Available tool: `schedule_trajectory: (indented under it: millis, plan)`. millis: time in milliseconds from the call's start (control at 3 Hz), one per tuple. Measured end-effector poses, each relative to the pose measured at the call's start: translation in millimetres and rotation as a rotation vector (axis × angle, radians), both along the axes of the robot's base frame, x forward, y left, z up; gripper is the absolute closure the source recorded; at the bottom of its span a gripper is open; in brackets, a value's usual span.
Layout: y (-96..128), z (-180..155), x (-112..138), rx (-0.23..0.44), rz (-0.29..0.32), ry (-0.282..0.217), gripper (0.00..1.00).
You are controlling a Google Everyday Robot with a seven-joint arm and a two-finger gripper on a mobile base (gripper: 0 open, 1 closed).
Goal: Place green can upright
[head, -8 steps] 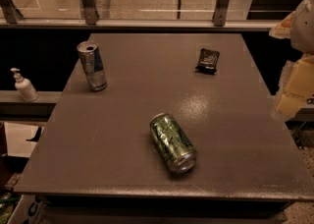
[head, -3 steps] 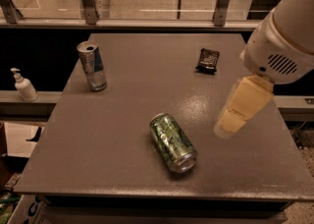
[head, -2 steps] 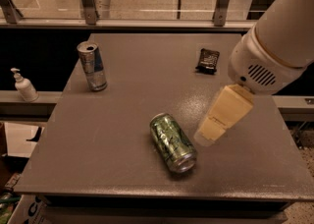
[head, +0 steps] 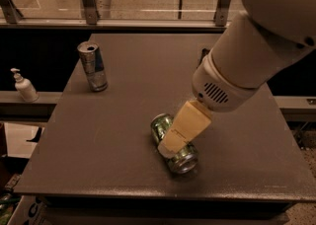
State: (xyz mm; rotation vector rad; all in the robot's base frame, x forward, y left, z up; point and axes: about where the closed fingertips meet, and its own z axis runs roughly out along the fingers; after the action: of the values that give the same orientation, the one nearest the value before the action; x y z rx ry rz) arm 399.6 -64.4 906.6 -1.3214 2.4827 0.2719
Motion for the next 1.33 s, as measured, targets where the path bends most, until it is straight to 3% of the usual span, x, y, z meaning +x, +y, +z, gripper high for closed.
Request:
schedule_trajectory:
  millis: [333, 1333]
  plan:
    - [0, -2, -2, -0.012, -0.007, -0.002, 0.0]
    - [59, -52, -7, -0.079, -0.158, 0.017, 0.0]
